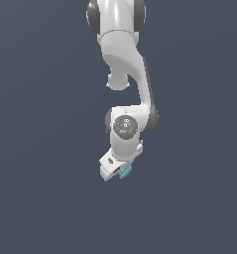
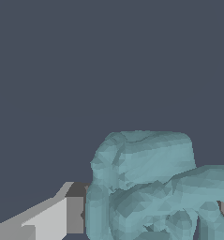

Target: Pick up the object and move it to a goal position.

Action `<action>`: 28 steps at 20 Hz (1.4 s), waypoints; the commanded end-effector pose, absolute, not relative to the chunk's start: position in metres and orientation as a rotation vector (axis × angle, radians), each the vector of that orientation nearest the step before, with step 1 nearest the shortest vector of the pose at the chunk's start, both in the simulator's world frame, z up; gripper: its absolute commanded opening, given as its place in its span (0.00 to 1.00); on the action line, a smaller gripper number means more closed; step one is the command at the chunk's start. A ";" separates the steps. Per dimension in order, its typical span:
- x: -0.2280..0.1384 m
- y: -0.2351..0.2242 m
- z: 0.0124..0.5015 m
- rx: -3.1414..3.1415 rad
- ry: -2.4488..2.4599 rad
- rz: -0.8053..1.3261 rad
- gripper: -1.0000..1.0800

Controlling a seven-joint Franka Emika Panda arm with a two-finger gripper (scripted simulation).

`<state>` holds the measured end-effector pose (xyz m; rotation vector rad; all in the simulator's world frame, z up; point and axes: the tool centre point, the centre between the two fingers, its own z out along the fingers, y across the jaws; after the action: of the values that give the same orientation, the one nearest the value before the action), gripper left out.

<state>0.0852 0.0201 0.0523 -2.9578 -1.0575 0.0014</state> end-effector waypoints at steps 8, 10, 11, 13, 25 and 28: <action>0.075 0.007 0.083 -2.958 -1.057 0.000 0.00; 0.071 0.001 0.095 -2.959 -1.057 0.001 0.00; 0.068 -0.002 0.102 -2.959 -1.057 0.001 0.00; 0.063 -0.008 0.117 -2.959 -1.057 0.001 0.00; 0.022 -0.061 0.239 -2.958 -1.058 0.000 0.00; 0.013 -0.074 0.269 -2.958 -1.058 0.000 0.00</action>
<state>0.0179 -0.0674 0.2540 -2.9587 -1.0570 -0.0010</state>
